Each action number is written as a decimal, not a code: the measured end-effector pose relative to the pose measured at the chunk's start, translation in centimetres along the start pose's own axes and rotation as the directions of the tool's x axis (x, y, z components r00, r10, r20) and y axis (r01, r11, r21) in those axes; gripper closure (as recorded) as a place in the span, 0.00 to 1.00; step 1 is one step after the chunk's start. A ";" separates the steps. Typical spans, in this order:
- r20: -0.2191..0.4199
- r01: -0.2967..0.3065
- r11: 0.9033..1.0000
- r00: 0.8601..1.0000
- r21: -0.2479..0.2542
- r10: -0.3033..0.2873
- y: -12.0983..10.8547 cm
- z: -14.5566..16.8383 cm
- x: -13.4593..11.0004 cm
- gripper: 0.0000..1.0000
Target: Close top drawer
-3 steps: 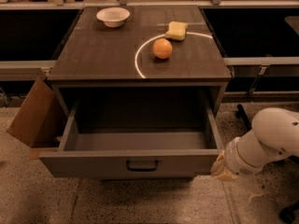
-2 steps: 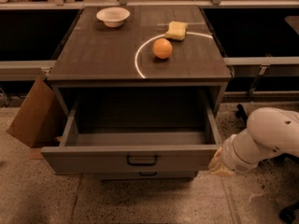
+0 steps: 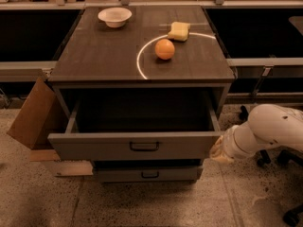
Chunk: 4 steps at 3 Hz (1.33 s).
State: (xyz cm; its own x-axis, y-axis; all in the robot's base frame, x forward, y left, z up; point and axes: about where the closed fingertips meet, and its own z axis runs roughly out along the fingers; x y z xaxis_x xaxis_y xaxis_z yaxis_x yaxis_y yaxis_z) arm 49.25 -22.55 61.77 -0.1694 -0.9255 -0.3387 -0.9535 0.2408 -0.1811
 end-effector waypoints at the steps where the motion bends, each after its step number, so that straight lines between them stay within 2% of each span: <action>1: 0.022 0.006 0.999 1.000 0.044 -0.007 -2.2 0.3 -0.2 1.00; 2: 0.051 0.006 0.997 0.999 0.074 -0.010 -4.6 0.6 -0.3 1.00; 4: 0.086 0.007 0.997 0.996 0.082 -0.014 -8.9 2.2 -0.6 1.00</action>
Offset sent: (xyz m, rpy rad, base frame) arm 0.0785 -0.0133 0.0086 0.0628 -0.1348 -0.0166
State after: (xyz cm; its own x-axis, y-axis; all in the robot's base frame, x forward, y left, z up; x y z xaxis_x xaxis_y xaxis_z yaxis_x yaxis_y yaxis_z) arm 58.37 -23.54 61.57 -0.1337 -0.9001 -0.4146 -0.9309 0.2576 -0.2590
